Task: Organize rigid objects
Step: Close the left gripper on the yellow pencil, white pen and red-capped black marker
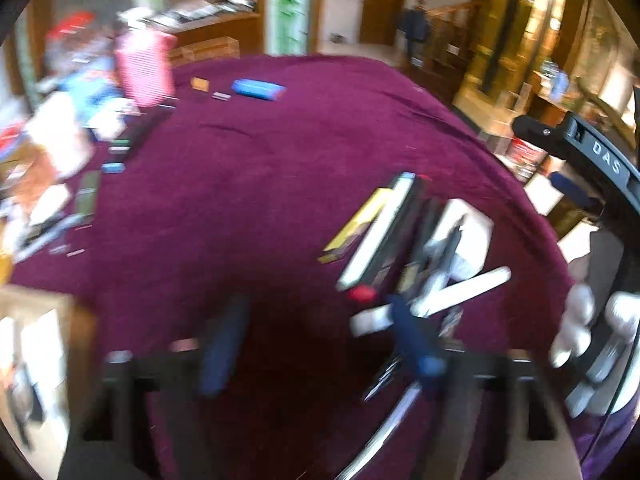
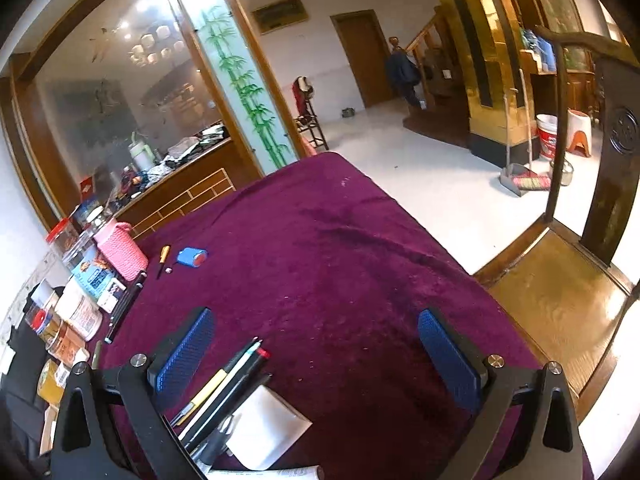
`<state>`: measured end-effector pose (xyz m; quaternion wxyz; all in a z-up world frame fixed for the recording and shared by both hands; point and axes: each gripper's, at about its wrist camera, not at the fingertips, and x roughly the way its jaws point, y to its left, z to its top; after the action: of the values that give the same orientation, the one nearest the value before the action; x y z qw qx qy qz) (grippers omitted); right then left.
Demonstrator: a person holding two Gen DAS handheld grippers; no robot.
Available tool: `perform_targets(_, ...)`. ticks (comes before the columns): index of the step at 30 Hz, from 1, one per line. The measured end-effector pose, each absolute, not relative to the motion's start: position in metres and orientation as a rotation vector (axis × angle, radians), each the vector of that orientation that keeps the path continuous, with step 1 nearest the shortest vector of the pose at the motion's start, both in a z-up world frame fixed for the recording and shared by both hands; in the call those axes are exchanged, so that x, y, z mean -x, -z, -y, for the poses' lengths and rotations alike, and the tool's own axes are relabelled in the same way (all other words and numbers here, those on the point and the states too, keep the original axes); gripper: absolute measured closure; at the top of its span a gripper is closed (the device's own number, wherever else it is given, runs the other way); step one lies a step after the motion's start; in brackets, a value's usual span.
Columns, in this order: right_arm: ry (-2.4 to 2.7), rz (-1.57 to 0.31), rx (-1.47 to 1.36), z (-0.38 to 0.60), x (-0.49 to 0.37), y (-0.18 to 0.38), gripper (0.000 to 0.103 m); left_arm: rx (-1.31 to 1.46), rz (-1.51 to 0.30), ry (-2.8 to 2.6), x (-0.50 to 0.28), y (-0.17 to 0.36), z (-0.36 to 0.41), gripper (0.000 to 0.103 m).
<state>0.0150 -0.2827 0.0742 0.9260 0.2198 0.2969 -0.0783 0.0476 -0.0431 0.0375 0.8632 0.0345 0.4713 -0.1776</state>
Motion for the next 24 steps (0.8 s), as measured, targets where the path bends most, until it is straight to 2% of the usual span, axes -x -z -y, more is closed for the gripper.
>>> perform_targets(1, 0.163, -0.607, -0.464, 0.286, -0.014, -0.074, 0.000, -0.073, -1.012, 0.408, -0.059, -0.034, 0.050, 0.055)
perform_targets(9, 0.169, -0.623, -0.510, 0.295, -0.019, -0.072, 0.000, -0.128, -1.019, 0.514, -0.121, -0.019, 0.090, 0.055)
perform_targets(11, 0.165, -0.632, -0.502, 0.293, -0.021, -0.070, 0.000, -0.109, -1.023, 0.524, -0.127, -0.017, 0.094, 0.045)
perform_targets(12, 0.165, -0.639, -0.494, 0.292, -0.022, -0.070, 0.000, -0.105, -1.040, 0.534, -0.130, -0.014, 0.098, 0.034)
perform_targets(14, 0.163, -0.645, -0.483, 0.290, -0.024, -0.069, 0.000, -0.181, -1.013, 0.513, -0.124, -0.008, 0.109, 0.034)
perform_targets(15, 0.163, -0.647, -0.477, 0.289, -0.024, -0.069, 0.000, -0.233, -0.990, 0.505, -0.119, -0.007, 0.114, 0.036)
perform_targets(18, 0.169, -0.653, -0.464, 0.287, -0.025, -0.068, 0.000, -0.279, -0.987, 0.486, -0.114, -0.009, 0.113, 0.071)
perform_targets(24, 0.172, -0.673, -0.439, 0.282, -0.027, -0.064, 0.000, -0.224, -1.022, 0.441, -0.082, -0.015, 0.065, 0.074)
